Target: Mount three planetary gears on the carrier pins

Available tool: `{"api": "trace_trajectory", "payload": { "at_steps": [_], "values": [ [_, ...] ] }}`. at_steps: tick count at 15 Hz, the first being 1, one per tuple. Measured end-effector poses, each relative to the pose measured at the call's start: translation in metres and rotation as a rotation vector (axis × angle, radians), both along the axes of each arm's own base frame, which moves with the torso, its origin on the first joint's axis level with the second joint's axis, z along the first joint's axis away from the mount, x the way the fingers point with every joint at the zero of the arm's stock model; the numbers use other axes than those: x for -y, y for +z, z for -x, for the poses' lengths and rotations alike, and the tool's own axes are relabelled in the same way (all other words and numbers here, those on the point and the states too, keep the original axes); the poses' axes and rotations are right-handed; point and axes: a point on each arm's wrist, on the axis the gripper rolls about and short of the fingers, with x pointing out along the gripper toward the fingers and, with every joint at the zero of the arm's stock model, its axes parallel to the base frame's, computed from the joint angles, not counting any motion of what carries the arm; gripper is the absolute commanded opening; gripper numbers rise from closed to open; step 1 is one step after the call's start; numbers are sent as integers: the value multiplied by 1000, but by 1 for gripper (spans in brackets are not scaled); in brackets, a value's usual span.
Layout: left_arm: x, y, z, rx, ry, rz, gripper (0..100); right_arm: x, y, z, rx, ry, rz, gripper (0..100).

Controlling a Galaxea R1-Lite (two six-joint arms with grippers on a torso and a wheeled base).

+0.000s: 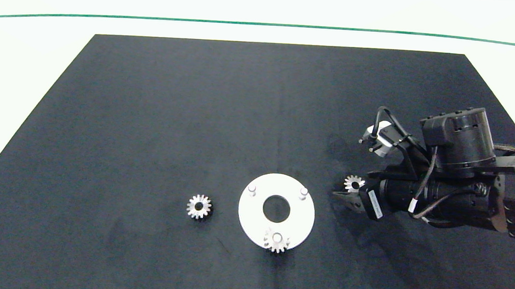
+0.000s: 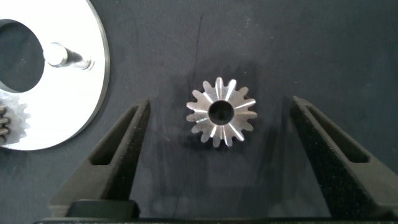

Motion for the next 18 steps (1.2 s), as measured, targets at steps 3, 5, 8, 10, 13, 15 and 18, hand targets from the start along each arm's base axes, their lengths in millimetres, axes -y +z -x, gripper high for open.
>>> {"api": "trace_trajectory", "payload": {
  "at_steps": [3,5,8,10,13,15,18],
  "values": [
    [0,0,0,1,-4,6,100,-1,-2,-1,-5,-1,3,78],
    [0,0,0,1,-5,6,100,-1,-2,-2,-5,-1,3,75],
    [0,1,0,3,-5,6,100,-1,-2,-2,-6,-1,3,69],
    [0,0,0,2,-5,7,100,-1,-2,-2,-6,-1,3,65],
    [0,1,0,5,-5,6,100,-1,-3,-2,-7,-2,3,59],
    [0,1,0,6,-6,6,100,-1,-3,-2,-9,-3,3,54],
    [0,2,1,9,-6,7,100,-1,-4,-3,-12,-3,3,48]
  ]
}}
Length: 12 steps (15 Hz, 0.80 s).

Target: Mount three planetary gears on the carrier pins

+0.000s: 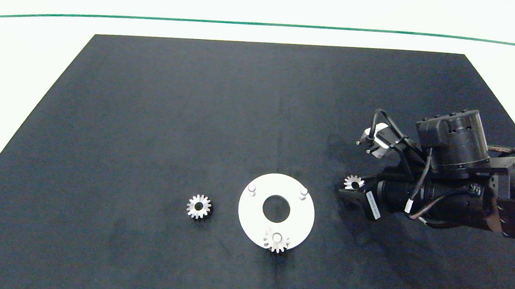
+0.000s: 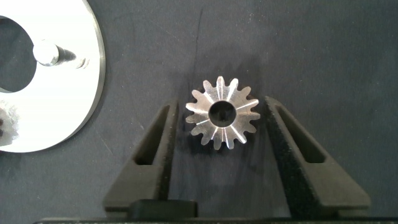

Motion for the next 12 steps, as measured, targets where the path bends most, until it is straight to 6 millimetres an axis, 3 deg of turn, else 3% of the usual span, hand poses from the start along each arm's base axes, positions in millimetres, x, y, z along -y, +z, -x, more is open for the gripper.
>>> {"api": "trace_trajectory", "payload": {
  "at_steps": [12],
  "values": [
    [0,0,-1,-4,1,0,100,3,-6,-5,-20,1,-7,24]
  ]
}}
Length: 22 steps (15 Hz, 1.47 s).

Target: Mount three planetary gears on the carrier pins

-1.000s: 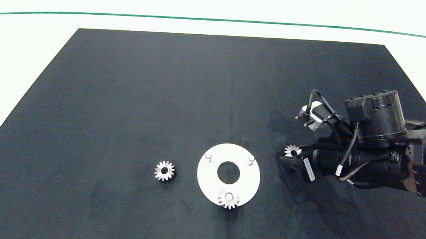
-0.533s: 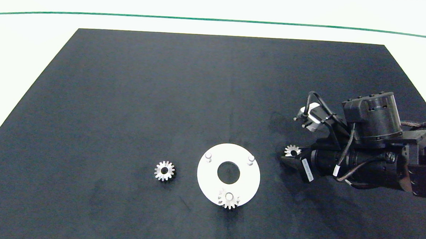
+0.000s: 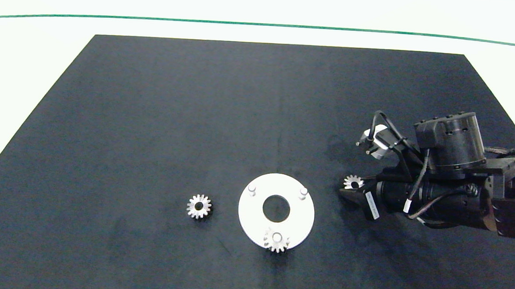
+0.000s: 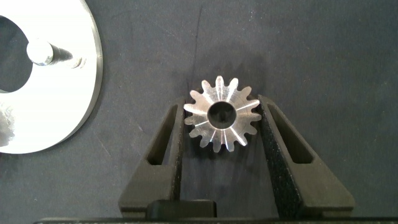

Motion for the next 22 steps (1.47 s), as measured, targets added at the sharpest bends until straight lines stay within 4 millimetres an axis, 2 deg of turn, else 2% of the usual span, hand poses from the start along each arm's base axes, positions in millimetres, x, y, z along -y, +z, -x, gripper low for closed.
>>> {"api": "trace_trajectory", "payload": {
  "at_steps": [12,17,22],
  "values": [
    [0,0,-1,-4,0,-1,100,0,-3,-1,-1,5,-5,0],
    [0,0,-1,-4,0,0,100,0,-1,-1,10,0,-7,0],
    [0,0,0,-2,-1,0,100,-1,13,2,55,7,-27,0]
  ]
}}
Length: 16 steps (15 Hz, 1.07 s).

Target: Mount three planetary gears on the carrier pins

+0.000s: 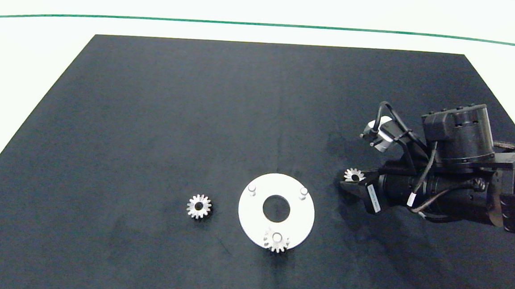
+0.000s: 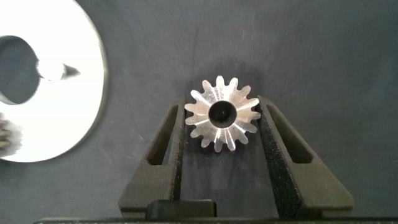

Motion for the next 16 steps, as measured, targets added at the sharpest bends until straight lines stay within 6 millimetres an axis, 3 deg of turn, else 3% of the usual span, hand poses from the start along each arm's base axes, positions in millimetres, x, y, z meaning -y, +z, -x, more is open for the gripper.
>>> {"api": "trace_trajectory", "payload": {
  "at_steps": [7,13,16],
  "values": [
    [0,1,0,3,0,0,100,-13,18,23,52,75,-22,0],
    [0,1,0,3,2,0,100,-51,22,51,92,162,16,0],
    [0,3,1,8,1,1,100,-69,15,56,91,188,46,0]
  ]
}}
